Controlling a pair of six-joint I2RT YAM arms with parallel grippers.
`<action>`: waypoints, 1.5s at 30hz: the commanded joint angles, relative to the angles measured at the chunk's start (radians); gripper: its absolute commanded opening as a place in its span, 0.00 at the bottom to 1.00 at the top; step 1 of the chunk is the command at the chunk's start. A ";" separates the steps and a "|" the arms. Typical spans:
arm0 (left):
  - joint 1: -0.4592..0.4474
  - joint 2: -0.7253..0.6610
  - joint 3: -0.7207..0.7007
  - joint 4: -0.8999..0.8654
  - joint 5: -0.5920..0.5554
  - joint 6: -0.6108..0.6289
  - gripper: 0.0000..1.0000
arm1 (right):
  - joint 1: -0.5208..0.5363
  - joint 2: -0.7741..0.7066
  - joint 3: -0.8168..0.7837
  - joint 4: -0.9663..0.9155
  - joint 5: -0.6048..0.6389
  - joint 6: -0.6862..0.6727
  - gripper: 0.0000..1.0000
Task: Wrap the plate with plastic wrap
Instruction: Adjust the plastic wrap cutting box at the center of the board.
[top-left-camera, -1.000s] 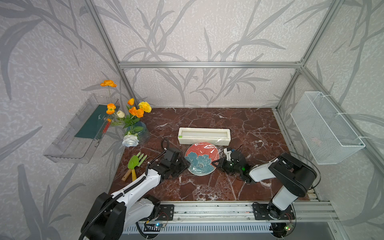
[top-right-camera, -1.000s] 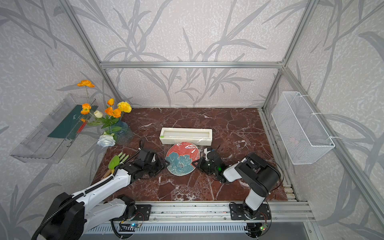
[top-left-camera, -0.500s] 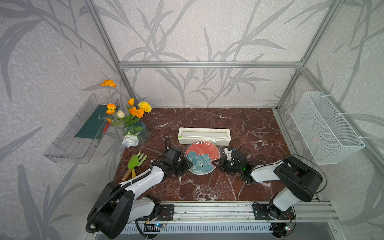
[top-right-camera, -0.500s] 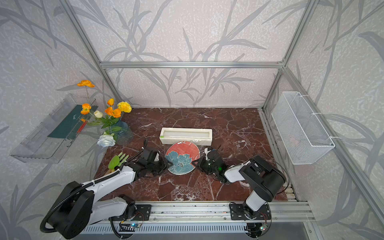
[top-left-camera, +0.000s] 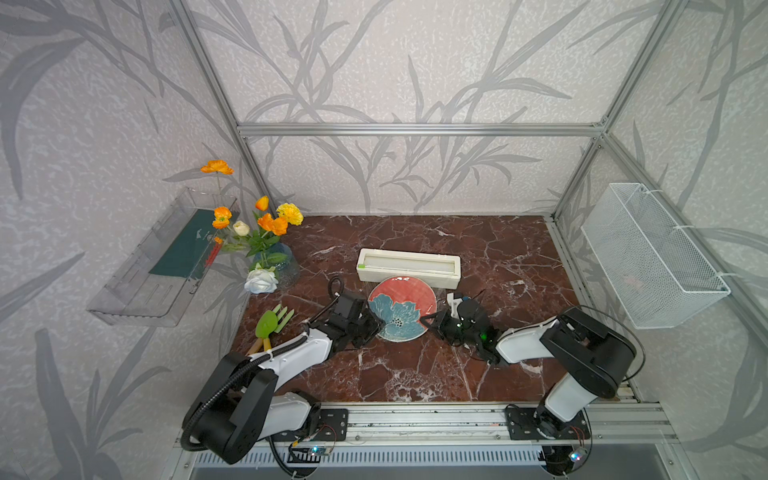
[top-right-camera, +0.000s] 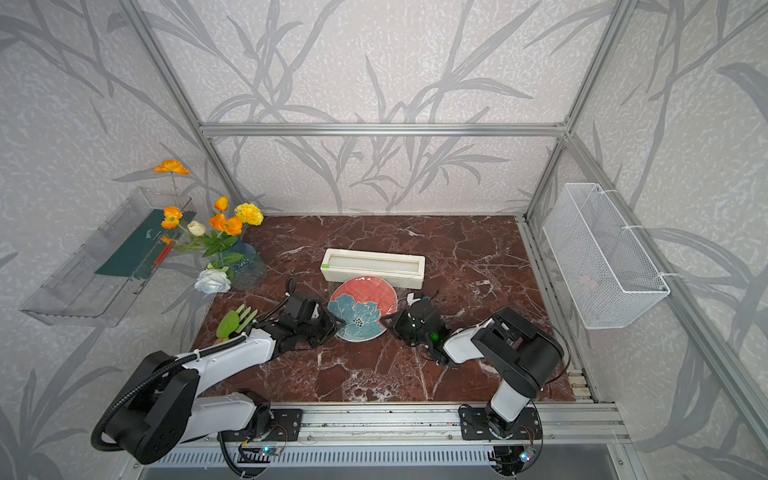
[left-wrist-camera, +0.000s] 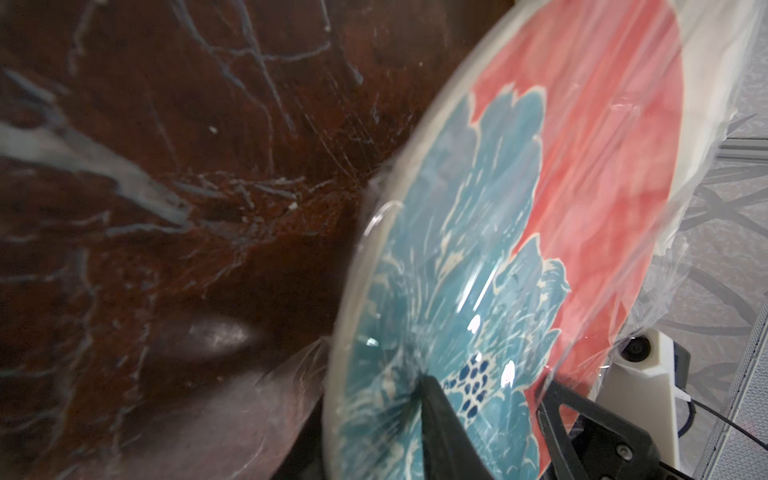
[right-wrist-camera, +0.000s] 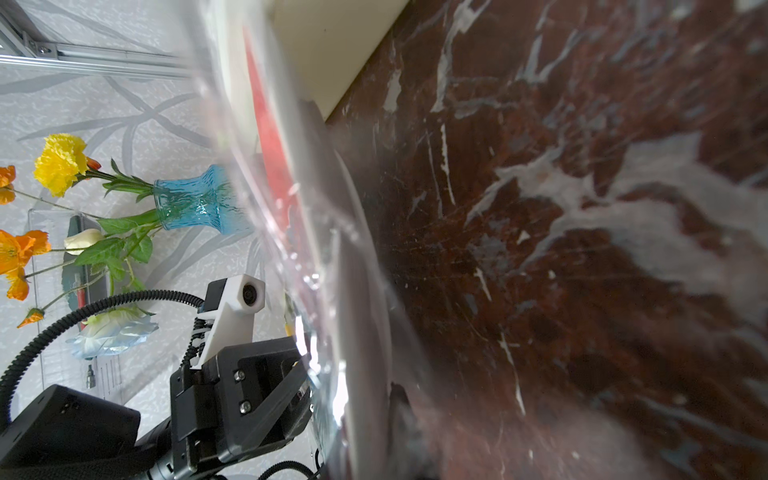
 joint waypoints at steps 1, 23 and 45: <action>-0.030 -0.019 0.001 0.136 0.019 -0.048 0.30 | 0.017 0.003 0.073 0.245 0.009 0.009 0.05; -0.032 -0.188 -0.101 0.068 -0.048 -0.031 0.24 | 0.023 -0.016 0.007 0.130 -0.035 0.011 0.10; -0.006 -0.377 -0.028 -0.362 -0.307 0.114 0.46 | -0.040 -0.081 -0.165 0.043 -0.083 -0.085 0.60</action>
